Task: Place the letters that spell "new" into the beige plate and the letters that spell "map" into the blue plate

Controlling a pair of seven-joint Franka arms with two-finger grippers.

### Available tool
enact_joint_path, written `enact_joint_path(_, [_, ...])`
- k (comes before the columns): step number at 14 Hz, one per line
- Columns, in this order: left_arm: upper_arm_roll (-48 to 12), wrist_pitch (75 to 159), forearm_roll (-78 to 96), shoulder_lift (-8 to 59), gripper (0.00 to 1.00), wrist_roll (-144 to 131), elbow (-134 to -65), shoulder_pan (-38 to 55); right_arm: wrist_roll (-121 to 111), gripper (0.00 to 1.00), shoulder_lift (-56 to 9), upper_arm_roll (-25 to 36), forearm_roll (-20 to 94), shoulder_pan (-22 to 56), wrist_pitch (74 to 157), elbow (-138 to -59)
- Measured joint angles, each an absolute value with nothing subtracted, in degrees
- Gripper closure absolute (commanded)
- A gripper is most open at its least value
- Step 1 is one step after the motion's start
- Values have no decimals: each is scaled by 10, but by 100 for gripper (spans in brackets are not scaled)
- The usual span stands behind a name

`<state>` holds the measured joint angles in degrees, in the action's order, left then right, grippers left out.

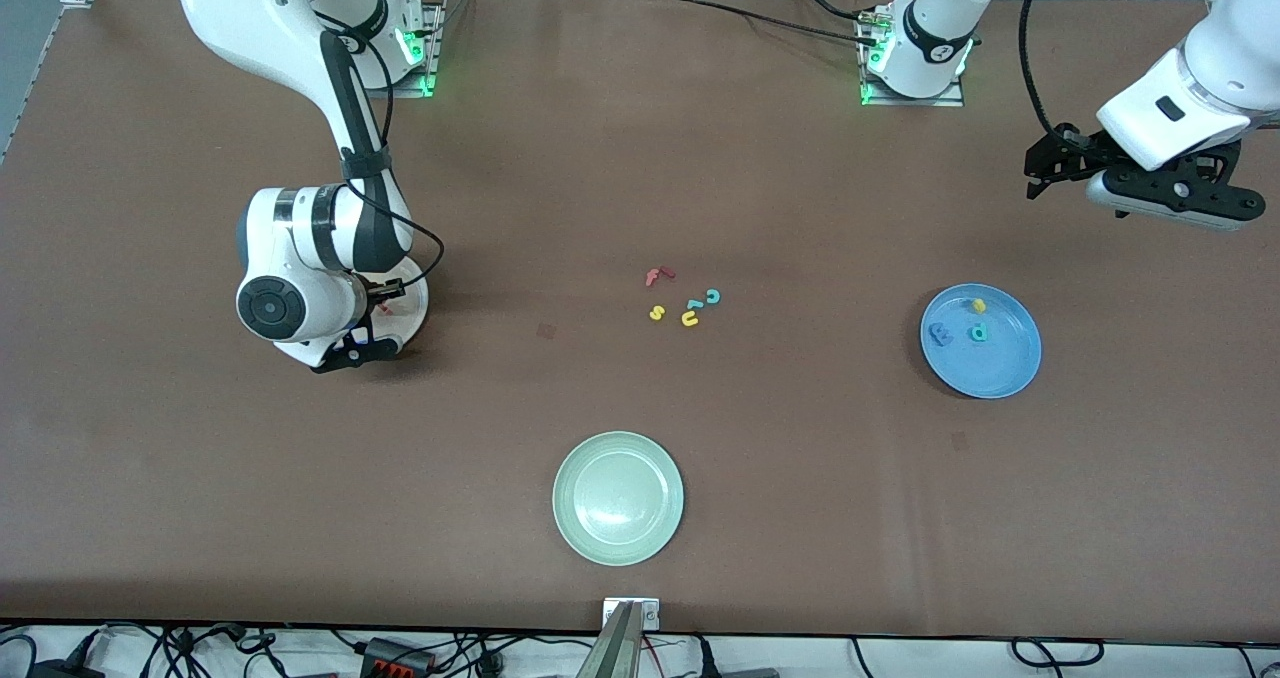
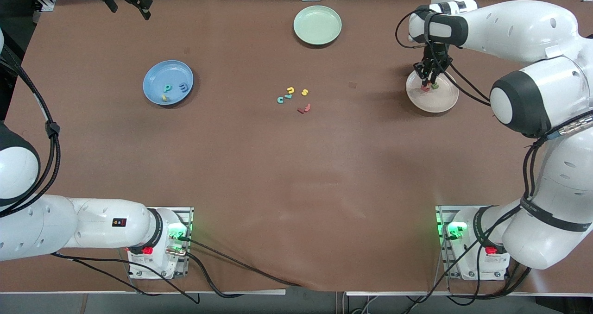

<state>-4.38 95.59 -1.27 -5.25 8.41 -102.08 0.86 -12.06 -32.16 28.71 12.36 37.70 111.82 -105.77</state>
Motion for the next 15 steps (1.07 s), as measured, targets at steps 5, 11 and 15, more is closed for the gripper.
enact_joint_path(5, [-44, 977, -10, -50, 0, 49, -1019, 8, -117, 0, -323, 287, 124, 377, 1135, -1058])
enact_joint_path(11, [-45, 981, -10, -45, 0, 49, -1010, 8, -116, 0, -288, 310, 124, 379, 1129, -1033])
enact_joint_path(15, [-46, 981, -10, -39, 0, 50, -1001, 9, -116, 0, -255, 350, 124, 378, 1094, -982])
